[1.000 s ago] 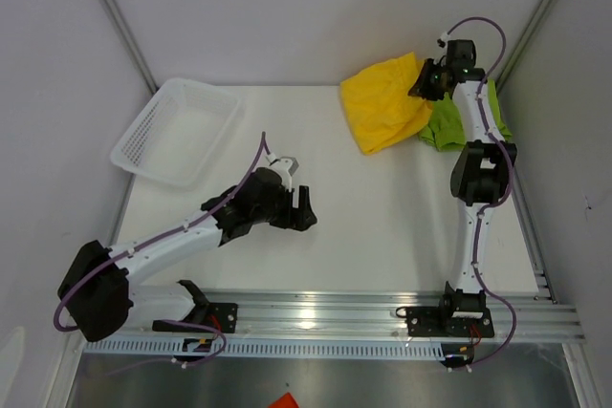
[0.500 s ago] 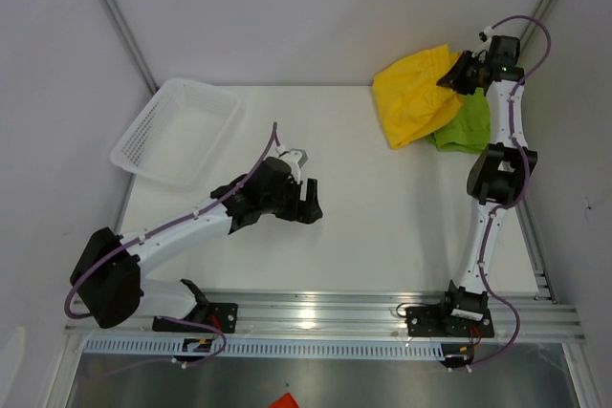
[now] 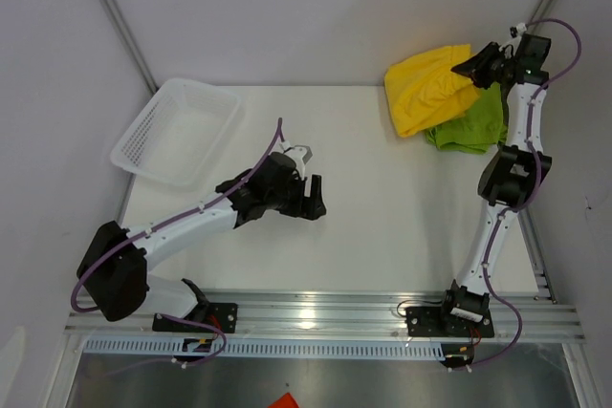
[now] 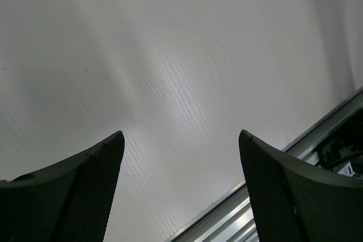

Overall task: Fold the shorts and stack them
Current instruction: Neatly place the folded shorts to the corner

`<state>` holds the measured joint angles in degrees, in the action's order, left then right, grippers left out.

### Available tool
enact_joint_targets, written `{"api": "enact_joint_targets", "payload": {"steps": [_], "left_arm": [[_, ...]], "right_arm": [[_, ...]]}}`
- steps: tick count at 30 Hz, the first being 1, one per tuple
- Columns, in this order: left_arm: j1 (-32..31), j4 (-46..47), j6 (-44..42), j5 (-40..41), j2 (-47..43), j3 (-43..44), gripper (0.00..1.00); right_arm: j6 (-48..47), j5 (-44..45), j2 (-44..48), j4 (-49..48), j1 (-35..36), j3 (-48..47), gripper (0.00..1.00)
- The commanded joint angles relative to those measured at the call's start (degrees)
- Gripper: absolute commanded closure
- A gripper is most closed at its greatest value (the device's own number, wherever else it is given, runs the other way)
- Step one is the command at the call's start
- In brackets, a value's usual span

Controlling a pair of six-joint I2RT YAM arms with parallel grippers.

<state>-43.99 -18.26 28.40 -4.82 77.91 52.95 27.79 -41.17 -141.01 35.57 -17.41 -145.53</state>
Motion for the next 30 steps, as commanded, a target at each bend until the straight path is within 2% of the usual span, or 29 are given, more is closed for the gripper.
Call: {"api": "enact_joint_targets", "payload": {"steps": [1, 12, 15, 20, 27, 30], "left_arm": [[-0.6, -0.5, -0.6, -0.7, 0.3, 2.4, 0.16], [-1.2, -1.8, -1.2, -0.5, 1.9, 4.4, 0.16], [-1.2, -1.8, -1.2, -0.5, 2.0, 4.5, 0.16], [-1.5, -1.3, -1.1, -1.2, 3.4, 5.1, 0.16], [-2.5, -1.3, -1.2, -1.5, 4.5, 5.8, 0.17], [-2.6, -1.7, -1.3, -1.9, 4.5, 6.0, 0.17]], "right_arm": [[4.8, -5.2, 2.2, -7.5, -2.0, -4.2, 1.00], [4.6, -7.5, -2.5, -9.3, -9.2, -2.4, 1.00], [2.0, -6.7, -3.0, -6.7, -10.2, -2.1, 1.00], [-2.1, -0.9, -2.2, -1.5, -9.8, 3.3, 1.00], [-5.9, 15.0, -1.6, 5.7, -8.5, 13.2, 1.00], [-5.6, 19.8, -2.3, 5.5, -8.7, 15.0, 1.00]]}}
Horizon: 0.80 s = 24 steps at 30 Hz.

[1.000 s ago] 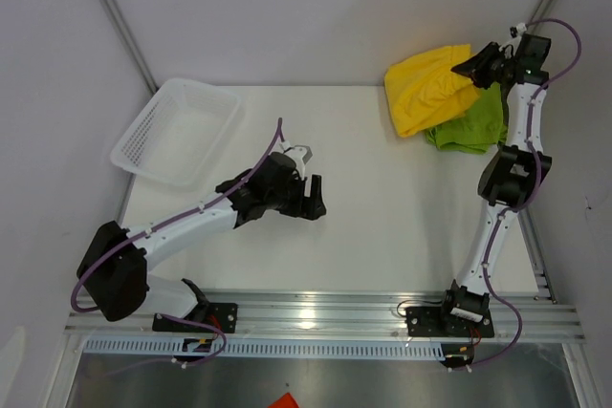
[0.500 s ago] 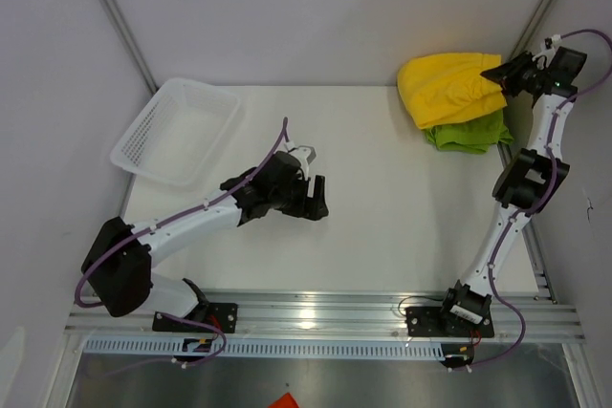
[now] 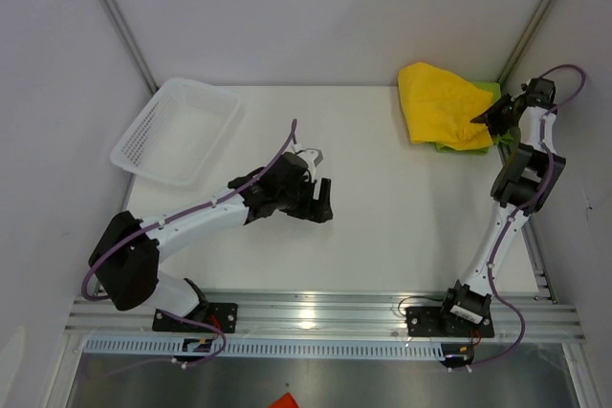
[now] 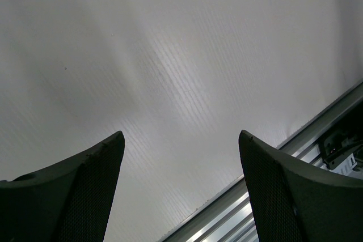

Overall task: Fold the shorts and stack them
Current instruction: Neatly place the folded shorts to the corner

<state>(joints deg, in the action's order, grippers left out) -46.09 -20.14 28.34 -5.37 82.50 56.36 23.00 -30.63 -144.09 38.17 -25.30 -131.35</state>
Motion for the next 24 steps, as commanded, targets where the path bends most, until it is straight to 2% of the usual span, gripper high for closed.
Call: {"api": "enact_joint_targets", "payload": {"steps": [1, 6, 8, 9, 10, 13, 17, 24], "left_arm": [[-0.8, -0.1, -1.4, -1.1, -0.2, 2.7, 0.17], [-0.8, -0.9, -1.9, 0.0, -1.4, 2.2, 0.17], [-0.8, -0.8, -2.0, 0.1, -1.5, 2.0, 0.17], [-0.8, -0.7, -2.0, -0.1, -1.4, 2.0, 0.16], [-0.8, -0.7, -2.0, -0.2, -1.3, 2.1, 0.16], [-0.8, -0.5, -2.0, -0.3, -1.2, 2.1, 0.17], [-0.8, -0.6, -2.0, -0.2, -1.7, 1.4, 0.17], [-0.8, -0.5, -2.0, -0.1, -2.3, 1.0, 0.16]], "right_arm": [[-0.5, 10.3, 0.0, 3.4, -0.9, -0.2, 0.99], [-1.9, 18.3, -3.3, 8.2, -0.5, -7.1, 0.95], [-2.4, 18.7, -2.2, 7.8, 0.1, -7.1, 0.75], [-2.6, 19.2, -1.7, 7.5, 0.4, -6.9, 0.61], [-2.8, 19.7, -1.1, 7.2, 0.8, -6.6, 0.42], [-3.6, 22.3, 1.4, 7.2, 2.2, -6.5, 0.23], [-3.9, 23.8, 6.1, 6.5, 3.1, -5.5, 0.13], [-4.8, 26.7, 17.3, 2.0, 4.8, 1.1, 0.12]]}}
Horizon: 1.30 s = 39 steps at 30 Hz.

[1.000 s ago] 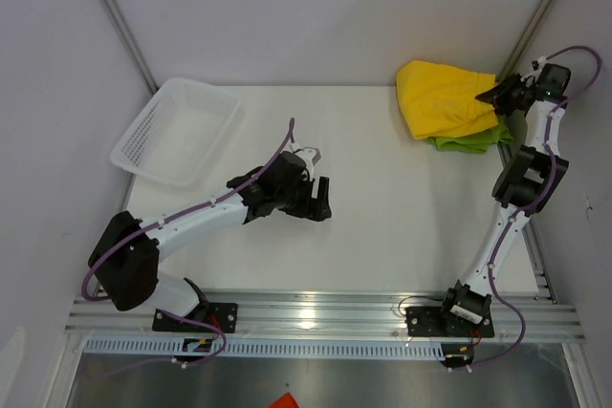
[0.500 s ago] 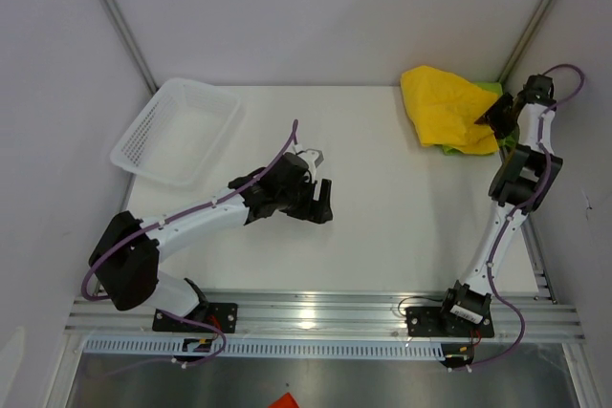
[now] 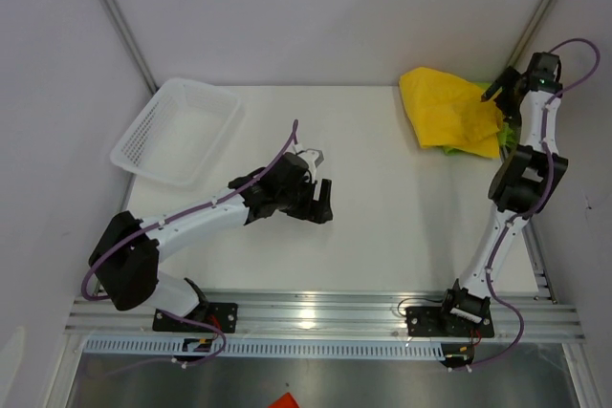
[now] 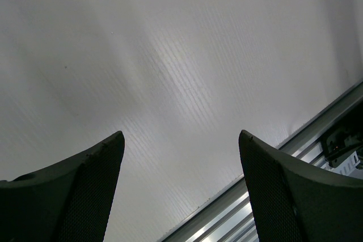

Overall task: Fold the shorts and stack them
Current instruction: Neatly place the folded shorts to the corner

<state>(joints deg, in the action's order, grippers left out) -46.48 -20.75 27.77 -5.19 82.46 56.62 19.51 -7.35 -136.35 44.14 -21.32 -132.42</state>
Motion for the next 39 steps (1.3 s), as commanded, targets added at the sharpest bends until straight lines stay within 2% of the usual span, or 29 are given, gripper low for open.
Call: {"api": "enact_joint_targets", "payload": {"steps": [1, 4, 5, 8, 9, 10, 12, 13, 15, 18, 21, 24, 26, 29, 30, 33, 39], "left_arm": [[-0.5, 0.1, -1.4, -0.3, -2.6, 0.8, 0.16], [-0.5, 0.4, -1.3, -0.1, -3.0, 0.4, 0.16], [-0.5, 0.5, -1.3, -0.1, -3.1, 0.2, 0.16], [-0.5, 1.0, -1.1, -0.2, -3.2, -0.2, 0.16], [-0.5, 1.0, -1.1, -0.2, -3.4, -0.2, 0.16], [-0.5, 1.2, -1.1, -0.1, -3.5, -0.9, 0.16], [-0.5, 1.5, -1.1, -0.2, -4.1, -1.2, 0.16], [-0.5, 1.4, -1.1, -0.1, -4.4, -1.3, 0.16], [-0.5, 1.4, -1.0, 0.3, -5.2, -2.0, 0.16], [-0.5, 1.2, -1.0, 1.0, -6.2, -2.3, 0.16], [-0.5, 0.3, -1.2, 1.7, -7.0, -2.4, 0.16], [-0.5, 0.1, -1.3, 2.1, -7.7, -2.9, 0.16], [-0.5, 0.3, -1.1, 2.3, -8.3, -3.3, 0.16], [-0.5, 0.9, -1.0, 2.3, -8.5, -3.9, 0.16], [-0.5, 1.1, -0.9, 1.9, -8.3, -3.8, 0.16], [-0.5, 1.5, -0.8, 1.1, -7.6, -3.6, 0.16], [-0.5, 1.8, -0.6, 1.0, -7.8, -3.5, 0.16]], "right_arm": [[-1.5, 3.6, 11.0, -6.2, 1.2, 3.6, 0.12], [-0.5, 0.2, 16.2, -13.4, 2.2, 10.8, 0.17], [0.0, -4.1, 17.9, -16.1, 2.7, 12.7, 0.19], [2.3, -9.3, 18.5, -24.7, 3.8, 18.3, 0.22], [3.5, -14.0, 18.1, -27.5, 4.4, 20.1, 0.24], [4.8, -15.4, 17.8, -34.1, 4.6, 21.8, 0.27], [9.7, -19.3, 16.6, -41.2, 5.3, 27.2, 0.32], [12.2, -21.0, 15.5, -49.0, 5.3, 28.5, 0.32], [22.1, -28.6, 12.4, -55.6, 5.2, 29.6, 0.35], [32.7, -31.7, 7.6, -72.8, 6.0, 32.7, 0.37], [36.9, -30.9, 4.3, -77.7, 7.8, 32.1, 0.36], [40.0, -29.4, 0.0, -81.4, 8.6, 31.6, 0.35], [45.9, -29.9, -4.4, -84.6, 8.6, 31.1, 0.35], [49.8, -27.1, -7.1, -80.3, 8.8, 32.1, 0.36], [48.7, -26.0, -7.1, -73.0, 9.0, 32.2, 0.36], [42.7, -21.5, -5.9, -63.0, 10.6, 32.4, 0.35], [46.4, -21.7, -6.9, -67.4, 11.3, 34.7, 0.34]]}}
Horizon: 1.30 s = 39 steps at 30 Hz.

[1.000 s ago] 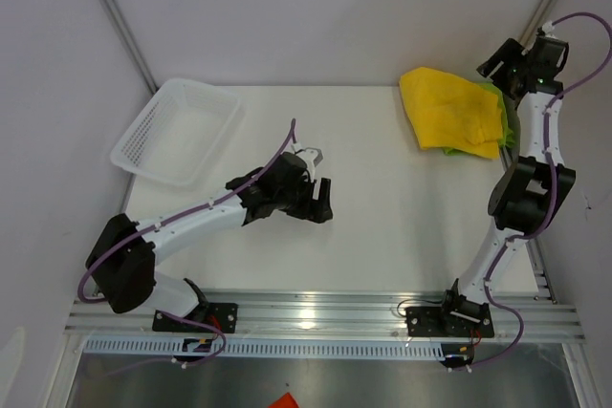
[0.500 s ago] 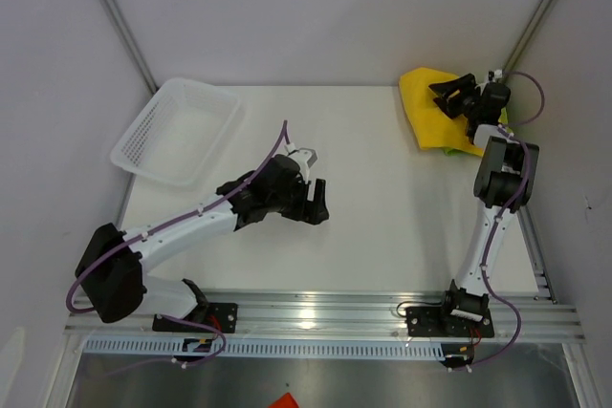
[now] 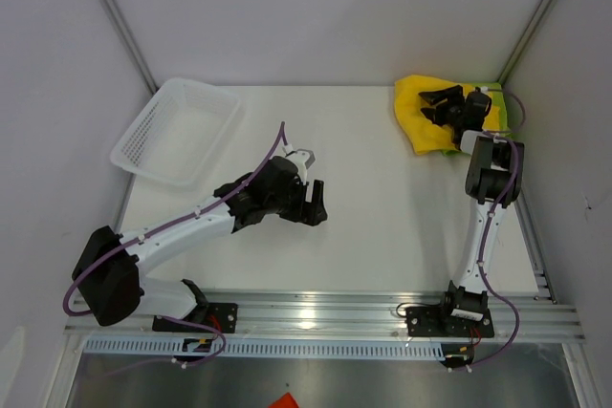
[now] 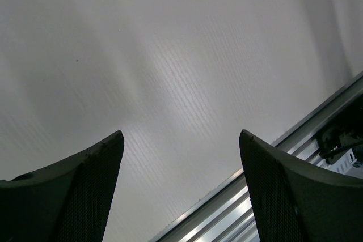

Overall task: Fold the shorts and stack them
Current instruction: Neatly place the folded shorts to the corner

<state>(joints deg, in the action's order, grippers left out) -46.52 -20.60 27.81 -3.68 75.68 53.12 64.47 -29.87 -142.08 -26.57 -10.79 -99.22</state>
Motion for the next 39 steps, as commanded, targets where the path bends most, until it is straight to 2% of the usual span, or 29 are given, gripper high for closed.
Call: {"api": "enact_joint_targets", "payload": {"steps": [1, 12, 15, 16, 18, 19, 23, 26, 32, 39], "left_arm": [[-0.4, 1.6, -0.7, -0.5, -1.2, -0.2, 0.16], [-0.4, 0.9, -0.7, 0.2, -2.5, -0.6, 0.16], [-0.4, 0.8, -0.7, 0.3, -2.6, -0.7, 0.16], [-0.4, 0.7, -0.7, 0.4, -2.4, -0.7, 0.16], [-0.4, 0.6, -0.7, 0.6, -2.3, -0.6, 0.16], [-0.4, 0.6, -0.7, 0.7, -2.2, -0.5, 0.16], [-0.4, 0.0, -1.0, 1.2, -1.9, -0.2, 0.16], [-0.4, -0.3, -1.0, 1.7, -1.7, -0.2, 0.16], [-0.4, -0.1, -1.0, 1.7, -1.2, -0.5, 0.16], [-0.4, 0.0, -0.9, 1.7, -1.5, -0.4, 0.16]], "right_arm": [[2.0, -0.2, -1.4, 2.8, 0.7, 0.9, 0.34], [4.4, -1.9, 1.3, 0.6, 1.2, -9.7, 0.33], [6.9, -2.0, -0.8, -0.9, 1.7, -13.0, 0.40], [7.7, -2.5, -2.6, -2.3, 2.1, -13.9, 0.48], [9.7, -2.6, -4.2, -3.0, 2.4, -16.7, 0.51], [10.0, -2.5, -6.3, -2.7, 2.9, -17.9, 0.55], [10.1, -1.4, -11.7, 1.0, 4.2, -25.4, 0.57], [10.4, 0.1, -14.4, 2.5, 4.5, -26.8, 0.61], [6.9, 4.3, -15.4, 6.9, 4.5, -25.4, 0.59], [7.6, 2.4, -16.8, 7.5, 4.6, -29.7, 0.57]]}}
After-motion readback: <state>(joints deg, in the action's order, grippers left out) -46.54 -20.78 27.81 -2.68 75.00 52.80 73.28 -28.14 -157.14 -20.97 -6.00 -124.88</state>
